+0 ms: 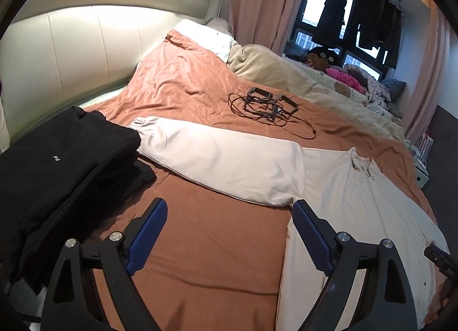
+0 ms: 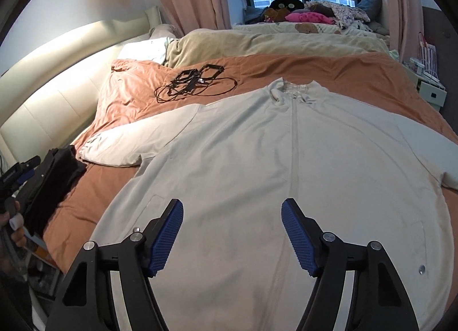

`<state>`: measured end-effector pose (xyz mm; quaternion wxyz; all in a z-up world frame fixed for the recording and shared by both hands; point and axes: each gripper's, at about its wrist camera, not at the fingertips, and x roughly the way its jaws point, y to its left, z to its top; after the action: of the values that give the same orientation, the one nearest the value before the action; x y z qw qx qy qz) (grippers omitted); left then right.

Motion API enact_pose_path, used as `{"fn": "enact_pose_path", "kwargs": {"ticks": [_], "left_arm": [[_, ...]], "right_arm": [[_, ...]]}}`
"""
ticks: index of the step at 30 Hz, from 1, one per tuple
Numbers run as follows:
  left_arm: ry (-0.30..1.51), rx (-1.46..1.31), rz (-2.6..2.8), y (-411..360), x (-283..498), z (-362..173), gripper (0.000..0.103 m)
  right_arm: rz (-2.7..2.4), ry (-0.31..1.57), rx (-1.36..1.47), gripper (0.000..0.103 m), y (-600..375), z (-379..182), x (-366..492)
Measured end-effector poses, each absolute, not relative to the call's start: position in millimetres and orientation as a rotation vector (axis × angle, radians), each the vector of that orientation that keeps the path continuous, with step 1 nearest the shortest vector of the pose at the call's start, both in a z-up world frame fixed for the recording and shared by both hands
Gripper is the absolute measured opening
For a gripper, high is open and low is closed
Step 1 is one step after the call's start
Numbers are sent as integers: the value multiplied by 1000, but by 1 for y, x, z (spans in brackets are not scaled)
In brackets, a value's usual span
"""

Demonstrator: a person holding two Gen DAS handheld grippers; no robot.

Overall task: Fold large clothes
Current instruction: 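Close the left tool on the cuff of the sleeve nearest it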

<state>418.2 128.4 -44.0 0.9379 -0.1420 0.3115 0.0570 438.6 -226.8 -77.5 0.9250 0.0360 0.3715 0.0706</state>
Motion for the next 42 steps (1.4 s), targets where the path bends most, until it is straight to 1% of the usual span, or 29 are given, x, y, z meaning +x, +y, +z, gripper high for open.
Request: {"fn": "enact_pose_path", "kwargs": {"ticks": [2,5,10,14,22,24,27,29,31,32,33,34,35,36,38,42], "left_arm": [[666,-299,126,135,439,-54,86],[718,-322,139,141,466,-69,82],[763,-357,153,148,503,-81,82],[808,-391,183,155,534,-96,82],[950,-444,259,165,589,-151,82],[994,-452,273,169,601,-167,82],[1042,-469,310,178,613,-185,82],[1028,-479,330,183,618,-189,82],[1020,-451,351,182,623,-187,82],[1023,-443,355,181,627,-188,76],[1021,-434,364,181,628,-188,58],[1013,-429,370,181,629,-186,46],[1006,-448,357,183,630,-183,22],[1003,-480,335,186,630,-180,10],[970,-503,300,186,628,-167,7],[870,-458,245,174,624,-123,6]], "right_arm": [[149,774,74,71,-220,-80,453],[162,798,84,67,-210,-87,472],[190,816,44,66,-184,-97,504],[218,830,49,57,-167,-101,530],[261,887,92,56,-133,-131,581],[267,906,96,47,-127,-141,589],[256,924,104,44,-119,-152,601],[256,926,145,42,-116,-158,607],[274,938,185,36,-113,-162,613],[283,948,200,29,-109,-165,615],[296,961,213,24,-104,-168,618],[309,972,225,23,-100,-171,620],[324,980,244,19,-97,-173,623],[337,987,259,14,-93,-175,625],[366,1001,298,12,-87,-178,630],[422,1032,399,9,-74,-186,641]]}}
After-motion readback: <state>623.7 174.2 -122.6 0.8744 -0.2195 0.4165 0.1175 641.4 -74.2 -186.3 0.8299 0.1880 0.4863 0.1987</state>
